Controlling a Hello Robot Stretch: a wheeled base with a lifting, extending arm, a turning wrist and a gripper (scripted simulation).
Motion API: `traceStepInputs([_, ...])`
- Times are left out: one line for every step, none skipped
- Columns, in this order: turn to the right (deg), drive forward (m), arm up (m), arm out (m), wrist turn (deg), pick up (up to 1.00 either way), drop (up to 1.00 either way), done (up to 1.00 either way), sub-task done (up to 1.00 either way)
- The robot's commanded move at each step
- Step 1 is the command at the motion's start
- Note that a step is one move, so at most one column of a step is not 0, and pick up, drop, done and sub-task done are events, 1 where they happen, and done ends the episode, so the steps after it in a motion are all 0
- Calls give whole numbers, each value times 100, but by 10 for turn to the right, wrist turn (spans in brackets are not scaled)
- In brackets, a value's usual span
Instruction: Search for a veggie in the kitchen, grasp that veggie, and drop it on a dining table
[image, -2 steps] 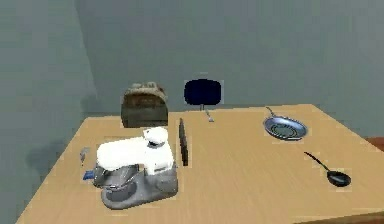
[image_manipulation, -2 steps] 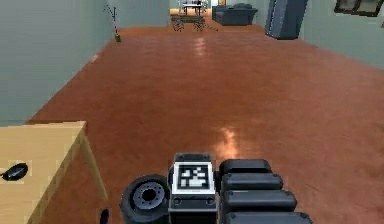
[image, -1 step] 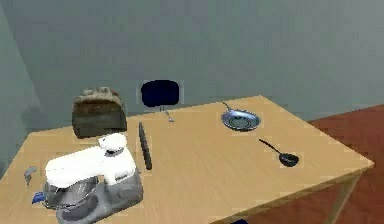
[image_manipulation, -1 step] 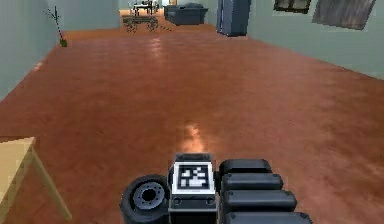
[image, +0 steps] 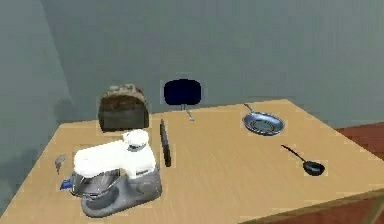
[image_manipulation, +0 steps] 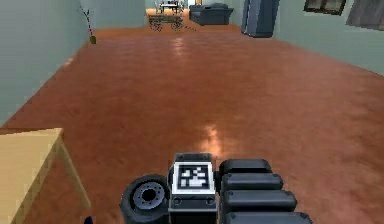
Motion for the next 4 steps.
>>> traceStepInputs([-30,0,0,0,0,0,0,0,0])
traceStepInputs([-450,0,0,0,0,0,0,0,0])
traceStepInputs([-150,0,0,0,0,0,0,0,0])
traceStepInputs([0,30,0,0,0,0,0,0,0])
